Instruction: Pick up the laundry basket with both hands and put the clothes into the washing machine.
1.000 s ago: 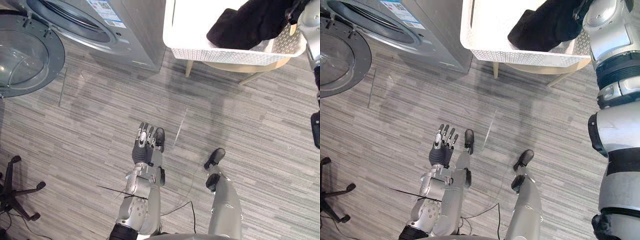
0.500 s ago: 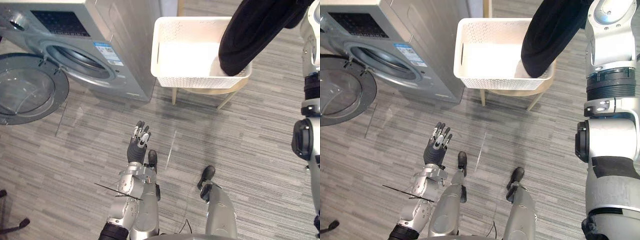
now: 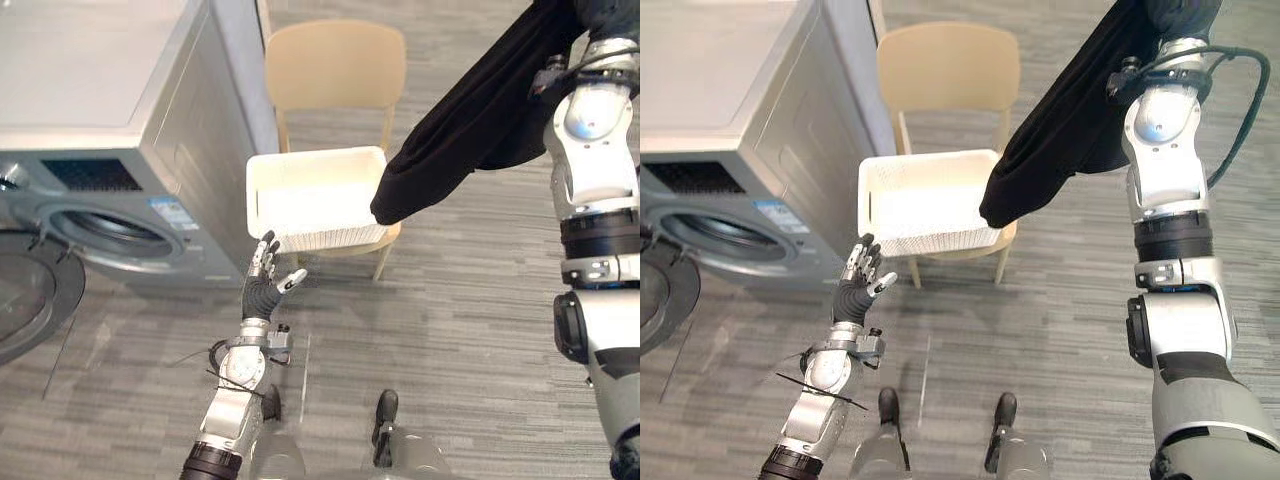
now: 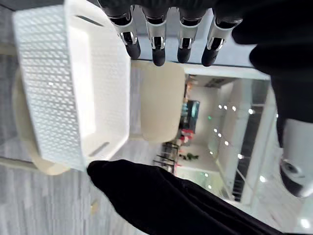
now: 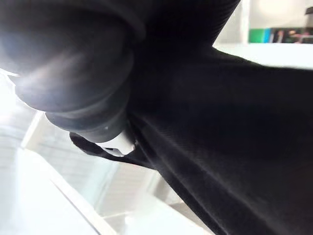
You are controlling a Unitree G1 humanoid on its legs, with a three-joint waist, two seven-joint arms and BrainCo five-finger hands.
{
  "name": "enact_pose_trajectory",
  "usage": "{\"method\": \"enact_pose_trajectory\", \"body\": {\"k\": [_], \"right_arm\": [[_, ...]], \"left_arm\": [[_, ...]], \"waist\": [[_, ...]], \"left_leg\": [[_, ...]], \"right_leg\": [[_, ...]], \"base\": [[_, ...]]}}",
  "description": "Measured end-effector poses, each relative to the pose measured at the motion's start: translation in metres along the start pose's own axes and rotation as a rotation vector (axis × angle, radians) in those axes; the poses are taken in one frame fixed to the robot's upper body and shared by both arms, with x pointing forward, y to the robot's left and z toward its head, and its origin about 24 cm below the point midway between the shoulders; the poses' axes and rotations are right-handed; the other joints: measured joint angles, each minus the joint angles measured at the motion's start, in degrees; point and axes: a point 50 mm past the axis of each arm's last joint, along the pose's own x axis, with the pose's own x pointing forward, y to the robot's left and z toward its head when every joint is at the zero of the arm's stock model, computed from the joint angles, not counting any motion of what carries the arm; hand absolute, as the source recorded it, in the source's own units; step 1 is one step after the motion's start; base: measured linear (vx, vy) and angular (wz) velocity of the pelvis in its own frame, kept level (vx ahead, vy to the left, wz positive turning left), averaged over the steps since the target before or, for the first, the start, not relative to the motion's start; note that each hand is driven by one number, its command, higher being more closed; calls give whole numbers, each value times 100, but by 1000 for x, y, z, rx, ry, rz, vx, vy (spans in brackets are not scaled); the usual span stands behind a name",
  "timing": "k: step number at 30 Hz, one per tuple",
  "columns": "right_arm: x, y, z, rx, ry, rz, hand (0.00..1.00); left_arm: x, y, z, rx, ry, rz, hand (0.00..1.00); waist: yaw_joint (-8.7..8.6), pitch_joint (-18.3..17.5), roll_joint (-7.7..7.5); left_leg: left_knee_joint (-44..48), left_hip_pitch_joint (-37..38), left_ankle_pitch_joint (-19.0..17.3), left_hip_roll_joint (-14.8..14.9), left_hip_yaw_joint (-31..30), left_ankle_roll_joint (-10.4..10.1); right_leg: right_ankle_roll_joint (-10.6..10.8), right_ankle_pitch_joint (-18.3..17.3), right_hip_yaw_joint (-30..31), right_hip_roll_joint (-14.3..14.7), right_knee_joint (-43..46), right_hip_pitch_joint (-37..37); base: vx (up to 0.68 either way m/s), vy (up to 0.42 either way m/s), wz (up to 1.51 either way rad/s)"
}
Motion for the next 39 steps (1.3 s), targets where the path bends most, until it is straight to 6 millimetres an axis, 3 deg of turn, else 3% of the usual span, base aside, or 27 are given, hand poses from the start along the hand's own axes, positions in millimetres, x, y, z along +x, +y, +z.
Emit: {"method": "enact_pose_trajectory", "body": {"k": [5, 9, 13, 16, 21, 27, 39], "right_arm": [[0, 3, 8, 87, -28, 52, 100], [-1, 9, 14, 128, -49, 89, 100], [-2, 19, 17, 183, -33, 125, 100], [-4, 26, 16, 220, -17, 152, 100], [-11, 42, 14, 260, 23, 239, 100], [-19, 62, 15, 336, 63, 356, 100], [-23, 77, 20, 482, 103, 397, 100]], "left_arm": [[21, -9, 19, 138, -104, -32, 0], [44, -33, 30, 230, -166, -157, 0], [63, -70, 10, 318, -71, -358, 0], [63, -86, -10, 345, 39, -453, 0], [65, -104, -24, 253, 169, -556, 0], [80, -121, -14, 82, 245, -617, 0], [100, -134, 14, 61, 182, -650, 0]], "waist": [[-166, -243, -2], [-218, -367, 0], [-323, -503, -2], [-430, -511, -7], [-525, -512, -5], [-525, -513, -3], [-532, -531, 25]], "left_leg": [[0, 317, -89, -1, 137, -29], [-2, 513, -166, 4, 263, -36], [-3, 582, -167, 4, 283, -36], [-4, 663, -168, 4, 281, -37], [-5, 682, -168, 4, 293, -38], [-4, 627, -168, -3, 262, -38], [0, 548, -165, -22, 145, -34]], "right_leg": [[23, 51, 115, 30, -188, 317], [20, 215, 241, 78, -498, 556], [15, 293, 269, 94, -630, 656], [23, 305, 268, 98, -680, 758], [34, 318, 271, 102, -697, 762], [-6, 390, 254, 102, -786, 765], [19, 419, 121, 82, -805, 761]], "base": [[43, 24, -10], [-5, 19, -15], [-15, 7, -4], [0, 0, 0], [-3, 2, -2], [5, 4, 1], [2, 7, 3]]}}
